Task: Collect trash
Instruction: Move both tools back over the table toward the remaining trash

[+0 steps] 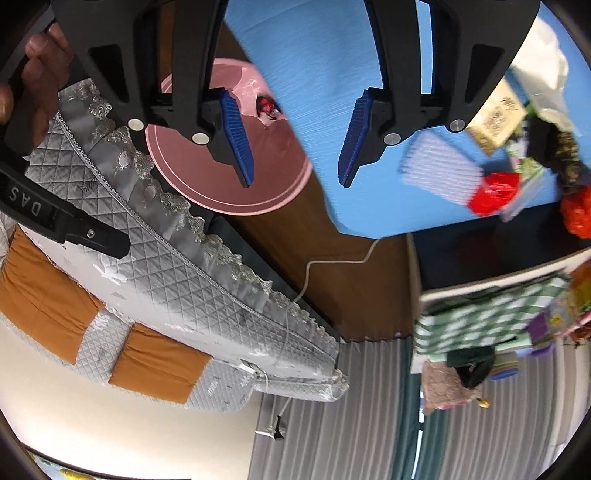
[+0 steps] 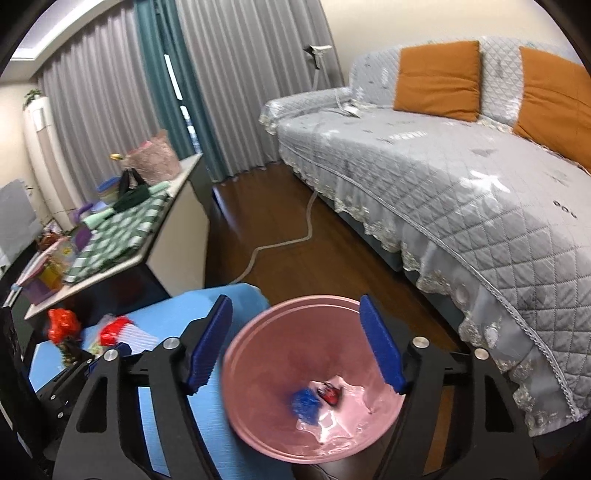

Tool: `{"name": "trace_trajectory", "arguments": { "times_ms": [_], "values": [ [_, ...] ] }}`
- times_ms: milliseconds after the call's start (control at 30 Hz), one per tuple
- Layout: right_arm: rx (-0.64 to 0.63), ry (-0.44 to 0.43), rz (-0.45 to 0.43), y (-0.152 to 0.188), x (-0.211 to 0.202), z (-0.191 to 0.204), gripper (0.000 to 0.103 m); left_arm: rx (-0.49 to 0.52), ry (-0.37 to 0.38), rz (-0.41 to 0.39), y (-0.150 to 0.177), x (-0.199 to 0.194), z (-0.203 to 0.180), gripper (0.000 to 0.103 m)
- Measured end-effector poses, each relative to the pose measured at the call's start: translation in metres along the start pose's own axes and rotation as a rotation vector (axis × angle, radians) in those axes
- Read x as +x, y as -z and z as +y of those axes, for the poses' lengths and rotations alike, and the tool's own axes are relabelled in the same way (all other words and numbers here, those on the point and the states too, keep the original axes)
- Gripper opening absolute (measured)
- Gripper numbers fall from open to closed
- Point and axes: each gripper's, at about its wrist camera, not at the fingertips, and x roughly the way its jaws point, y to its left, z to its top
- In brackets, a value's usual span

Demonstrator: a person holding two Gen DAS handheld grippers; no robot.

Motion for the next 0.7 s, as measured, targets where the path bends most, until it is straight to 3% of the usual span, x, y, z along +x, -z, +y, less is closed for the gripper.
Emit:
{"name": "trace_trajectory", "arguments": {
  "times_ms": [367, 700],
  "values": [
    [-0.044, -0.177, -0.038, 0.008, -0.030, 0.056, 0.053, -0.042, -0.108, -0.086, -0.001, -0.087, 0.066, 0.044],
    [-0.161, -0.267, -0.013, 0.033, -0.031, 0.118, 0.052, -0.066, -0.179, -0.118, -0.010, -0.140, 0.138, 0.039]
  ]
}}
